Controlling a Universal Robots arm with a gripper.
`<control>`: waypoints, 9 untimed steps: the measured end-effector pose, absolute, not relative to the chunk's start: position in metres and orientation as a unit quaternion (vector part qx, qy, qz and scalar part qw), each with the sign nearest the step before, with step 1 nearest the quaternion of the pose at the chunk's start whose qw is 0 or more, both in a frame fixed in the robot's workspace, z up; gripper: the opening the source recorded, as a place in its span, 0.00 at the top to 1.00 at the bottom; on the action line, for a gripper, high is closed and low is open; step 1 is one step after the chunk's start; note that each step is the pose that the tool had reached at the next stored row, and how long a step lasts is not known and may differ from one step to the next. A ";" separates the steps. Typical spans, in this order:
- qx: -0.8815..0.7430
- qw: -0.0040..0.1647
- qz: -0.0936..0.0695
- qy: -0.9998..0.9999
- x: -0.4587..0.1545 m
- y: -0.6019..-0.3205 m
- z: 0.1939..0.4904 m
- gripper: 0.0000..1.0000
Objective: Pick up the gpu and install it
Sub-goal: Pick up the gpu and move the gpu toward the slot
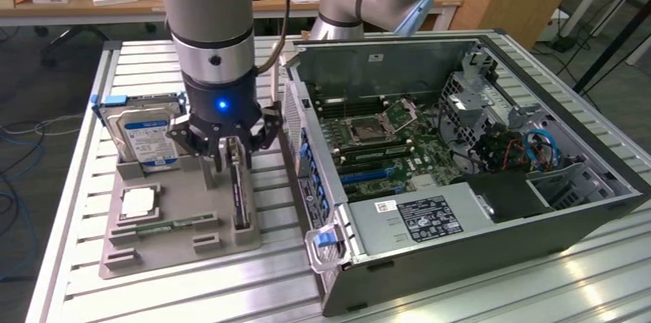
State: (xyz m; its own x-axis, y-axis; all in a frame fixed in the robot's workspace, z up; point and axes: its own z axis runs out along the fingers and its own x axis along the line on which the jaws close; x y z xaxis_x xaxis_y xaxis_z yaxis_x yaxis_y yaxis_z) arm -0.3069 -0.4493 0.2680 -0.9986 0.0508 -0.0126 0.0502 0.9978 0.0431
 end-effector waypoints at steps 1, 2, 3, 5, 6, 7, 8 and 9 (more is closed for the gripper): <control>0.025 0.007 0.021 0.999 -0.307 -0.450 0.267 0.53; 0.025 0.007 0.021 0.999 -0.307 -0.451 0.267 0.53; 0.025 0.007 0.021 0.999 -0.307 -0.452 0.266 0.53; 0.025 0.007 0.021 0.999 -0.307 -0.453 0.265 0.53; 0.025 0.007 0.021 0.999 -0.307 -0.454 0.265 0.53; 0.025 0.007 0.021 0.999 -0.307 -0.455 0.264 0.53; 0.025 0.007 0.021 0.999 -0.307 -0.456 0.263 0.53; 0.025 0.007 0.021 0.999 -0.307 -0.457 0.262 0.53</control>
